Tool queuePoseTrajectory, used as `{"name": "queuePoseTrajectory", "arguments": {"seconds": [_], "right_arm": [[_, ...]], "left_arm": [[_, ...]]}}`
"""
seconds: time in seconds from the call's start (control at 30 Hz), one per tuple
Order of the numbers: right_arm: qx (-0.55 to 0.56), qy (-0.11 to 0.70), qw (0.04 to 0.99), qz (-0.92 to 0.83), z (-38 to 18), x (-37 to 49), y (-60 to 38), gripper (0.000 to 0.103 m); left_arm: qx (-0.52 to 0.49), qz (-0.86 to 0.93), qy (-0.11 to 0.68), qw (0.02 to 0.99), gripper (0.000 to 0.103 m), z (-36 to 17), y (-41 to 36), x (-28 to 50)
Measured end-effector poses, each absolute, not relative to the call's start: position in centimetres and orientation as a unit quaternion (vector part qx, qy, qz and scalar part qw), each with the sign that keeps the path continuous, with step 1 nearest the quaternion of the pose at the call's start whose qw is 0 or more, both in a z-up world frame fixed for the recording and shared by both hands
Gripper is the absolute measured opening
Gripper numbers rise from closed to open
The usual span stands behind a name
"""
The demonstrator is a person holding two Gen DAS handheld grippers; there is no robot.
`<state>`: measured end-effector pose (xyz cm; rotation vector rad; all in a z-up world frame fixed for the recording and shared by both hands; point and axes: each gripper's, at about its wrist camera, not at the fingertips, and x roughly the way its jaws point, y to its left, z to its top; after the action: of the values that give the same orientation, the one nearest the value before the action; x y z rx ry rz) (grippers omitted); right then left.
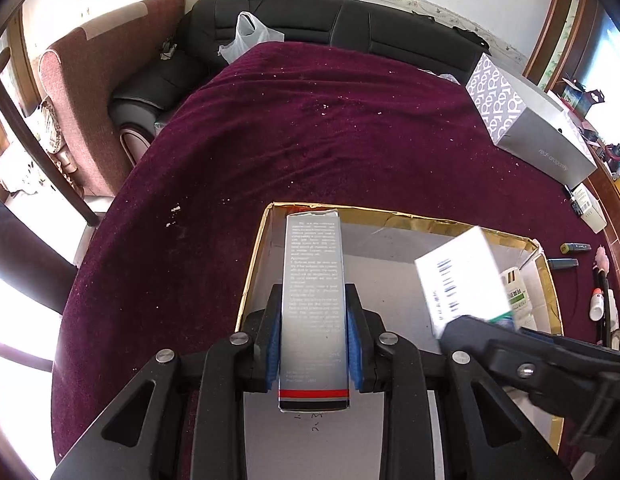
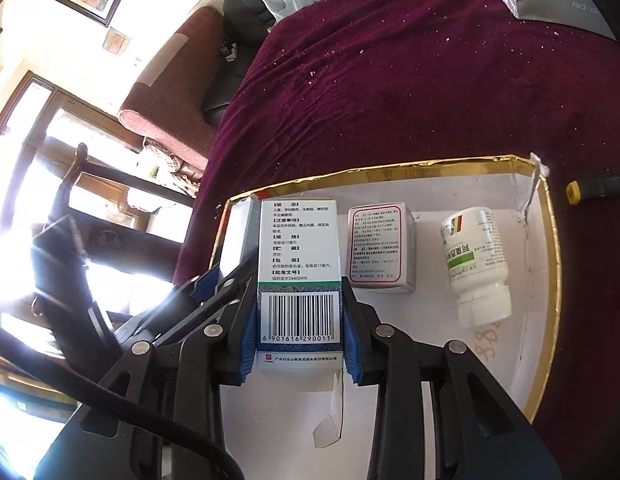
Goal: Organize objects
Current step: 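Carry both boxes to the white tray and release them inside, then grasp the ointment tube box with the right gripper while the left gripper approaches the black markers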
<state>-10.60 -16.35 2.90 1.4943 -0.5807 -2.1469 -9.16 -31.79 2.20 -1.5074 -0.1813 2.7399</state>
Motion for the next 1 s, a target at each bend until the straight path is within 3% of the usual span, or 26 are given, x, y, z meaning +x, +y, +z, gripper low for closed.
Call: {"name": "queuePoseTrajectory", "arguments": {"seconds": [0.4, 0.57, 0.7, 0.9, 1.0], "right_arm": [[0.534, -0.199, 0.209, -0.794, 2.7, -11.2, -16.5, 0.033], [0.532, -0.209, 0.21, -0.793, 2.4, -11.2, -16.1, 0.044], [0.523, -0.207, 0.217, -0.797, 3.3, -10.8, -15.9, 0.044], [0.498, -0.183, 0.234, -0.815, 6.1, -8.2, -14.2, 0.045], [0.484, -0.163, 0.237, -0.827, 7.3, -5.8, -11.6, 0.049]], "left_arm": [[-0.482, 0.866, -0.132, 0.032, 0.031, 2.9, -33.2, -8.7], [-0.457, 0.873, -0.166, 0.035, 0.034, 4.7, -34.2, -7.3], [-0.435, 0.882, -0.178, 0.032, 0.045, 6.5, -34.7, -5.5], [-0.407, 0.893, -0.183, 0.057, 0.045, 9.8, -33.2, -1.8], [-0.393, 0.898, -0.177, 0.088, 0.054, 11.6, -31.1, 0.6]]}}
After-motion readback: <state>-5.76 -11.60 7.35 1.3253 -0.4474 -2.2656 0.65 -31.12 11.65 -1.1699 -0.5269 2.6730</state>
